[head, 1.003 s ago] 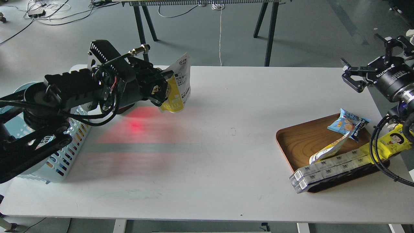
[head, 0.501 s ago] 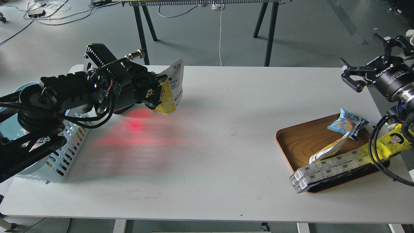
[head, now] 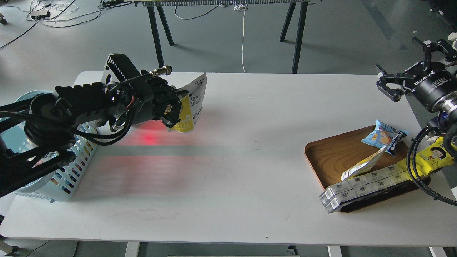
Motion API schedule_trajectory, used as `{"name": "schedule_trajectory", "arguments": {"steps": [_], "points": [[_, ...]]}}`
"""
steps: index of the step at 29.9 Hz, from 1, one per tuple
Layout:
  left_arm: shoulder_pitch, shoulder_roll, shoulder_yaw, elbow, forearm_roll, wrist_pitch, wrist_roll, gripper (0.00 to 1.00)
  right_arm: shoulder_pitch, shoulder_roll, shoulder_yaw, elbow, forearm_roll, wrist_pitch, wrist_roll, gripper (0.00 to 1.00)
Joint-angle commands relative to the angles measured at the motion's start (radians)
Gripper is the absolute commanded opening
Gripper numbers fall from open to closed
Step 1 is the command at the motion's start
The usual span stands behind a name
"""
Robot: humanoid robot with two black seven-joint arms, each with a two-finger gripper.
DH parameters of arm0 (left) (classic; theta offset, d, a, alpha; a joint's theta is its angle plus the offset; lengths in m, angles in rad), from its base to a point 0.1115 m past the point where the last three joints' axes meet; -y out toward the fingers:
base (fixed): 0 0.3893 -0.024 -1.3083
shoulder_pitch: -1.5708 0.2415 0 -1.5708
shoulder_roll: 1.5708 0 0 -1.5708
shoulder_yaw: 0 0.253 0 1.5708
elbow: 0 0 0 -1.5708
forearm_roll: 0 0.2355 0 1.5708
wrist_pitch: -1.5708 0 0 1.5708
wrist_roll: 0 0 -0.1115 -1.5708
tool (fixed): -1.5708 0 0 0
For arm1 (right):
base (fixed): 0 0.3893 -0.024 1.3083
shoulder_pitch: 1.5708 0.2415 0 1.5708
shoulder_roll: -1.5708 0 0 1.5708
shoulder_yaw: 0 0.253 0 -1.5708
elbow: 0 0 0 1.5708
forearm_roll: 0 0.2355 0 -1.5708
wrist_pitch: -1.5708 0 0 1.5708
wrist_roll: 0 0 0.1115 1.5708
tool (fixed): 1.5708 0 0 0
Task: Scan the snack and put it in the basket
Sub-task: 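Hold the pouch in front of the black scanner with the left gripper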
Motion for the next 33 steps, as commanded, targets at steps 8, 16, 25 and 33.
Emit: {"name": "schedule_trajectory", "arguments": {"steps": [8,16,25,33], "points": [[-0.018,0.031,0.022,0.002,0.000,0.000,0.000,0.01,0.000,0.000,0.001,0.000,0.001,0.000,0.000,0.99],[-0.018,0.058,0.023,0.002,0.000,0.000,0.000,0.01,0.000,0.000,0.001,0.000,0.001,0.000,0.000,0.99],[-0.017,0.100,0.062,0.002,0.000,0.000,0.000,0.01,0.000,0.000,0.001,0.000,0.001,0.000,0.000,0.99],[-0.009,0.114,0.063,0.002,0.000,0.000,0.002,0.01,0.000,0.000,0.005,0.000,0.001,0.000,0.000,0.99]]}}
